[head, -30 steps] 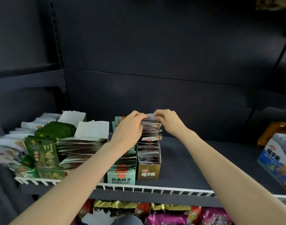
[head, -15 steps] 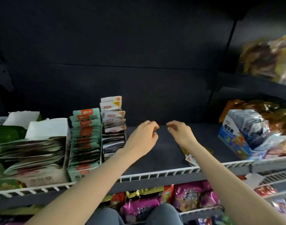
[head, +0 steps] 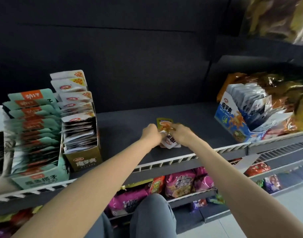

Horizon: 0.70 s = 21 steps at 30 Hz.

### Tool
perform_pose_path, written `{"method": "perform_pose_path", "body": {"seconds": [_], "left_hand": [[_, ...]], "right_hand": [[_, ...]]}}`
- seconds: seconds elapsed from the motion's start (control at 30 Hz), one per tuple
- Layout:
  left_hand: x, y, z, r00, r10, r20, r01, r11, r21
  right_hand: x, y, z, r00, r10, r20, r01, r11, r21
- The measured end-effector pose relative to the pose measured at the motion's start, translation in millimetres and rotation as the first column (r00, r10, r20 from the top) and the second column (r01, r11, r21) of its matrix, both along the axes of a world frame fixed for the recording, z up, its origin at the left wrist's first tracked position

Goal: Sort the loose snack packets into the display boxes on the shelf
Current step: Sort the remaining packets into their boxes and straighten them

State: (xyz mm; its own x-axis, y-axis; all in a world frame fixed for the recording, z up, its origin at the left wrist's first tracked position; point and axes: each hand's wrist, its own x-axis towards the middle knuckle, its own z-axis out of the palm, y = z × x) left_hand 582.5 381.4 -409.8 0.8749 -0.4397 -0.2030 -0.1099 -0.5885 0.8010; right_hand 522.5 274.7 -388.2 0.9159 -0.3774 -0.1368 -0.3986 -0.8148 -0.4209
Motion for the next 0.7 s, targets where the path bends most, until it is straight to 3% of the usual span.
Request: {"method": "perform_pose_path", "body": {"seconds": [0.1, 0.23, 0.33, 0.5, 0.6, 0.7], "left_hand": [[7.1, 8.9, 6.5, 0.987, 0.089, 0.131, -0.094, 0.995, 0.032], [5.9, 33.3, 33.5, 0.921, 0.060, 0.384, -0.046, 0.998, -0.046], [-2.5, 57.4, 59.8, 0.799, 0.006, 0.602, 0.017, 0.999, -0.031], [-7.4, 105.3, 103.3, 0.569, 0.002, 0.822, 0.027, 0.999, -0.022], [9.0, 145.5, 127.8, 0.473, 0.067, 0.879, -0.190, 0.981, 0.027], [27.4, 190.1, 138.9, 0.543, 0.001, 0.840, -0.361, 0.903, 0.232]], "right_hand": [[1.8, 4.9, 1.8, 0.998, 0.061, 0.017, -0.061, 0.998, -0.005], [3.9, 9.3, 6.4, 0.969, 0.057, 0.241, -0.063, 0.998, 0.017], [6.7, 20.7, 21.9, 0.903, 0.077, 0.423, -0.064, 0.997, -0.043], [8.8, 56.0, 54.3, 0.862, 0.148, 0.484, -0.072, 0.982, -0.172], [15.8, 79.4, 72.4, 0.803, 0.048, 0.594, -0.055, 0.998, -0.006], [30.1, 103.1, 89.8, 0.736, -0.017, 0.676, -0.135, 0.976, 0.171]]}}
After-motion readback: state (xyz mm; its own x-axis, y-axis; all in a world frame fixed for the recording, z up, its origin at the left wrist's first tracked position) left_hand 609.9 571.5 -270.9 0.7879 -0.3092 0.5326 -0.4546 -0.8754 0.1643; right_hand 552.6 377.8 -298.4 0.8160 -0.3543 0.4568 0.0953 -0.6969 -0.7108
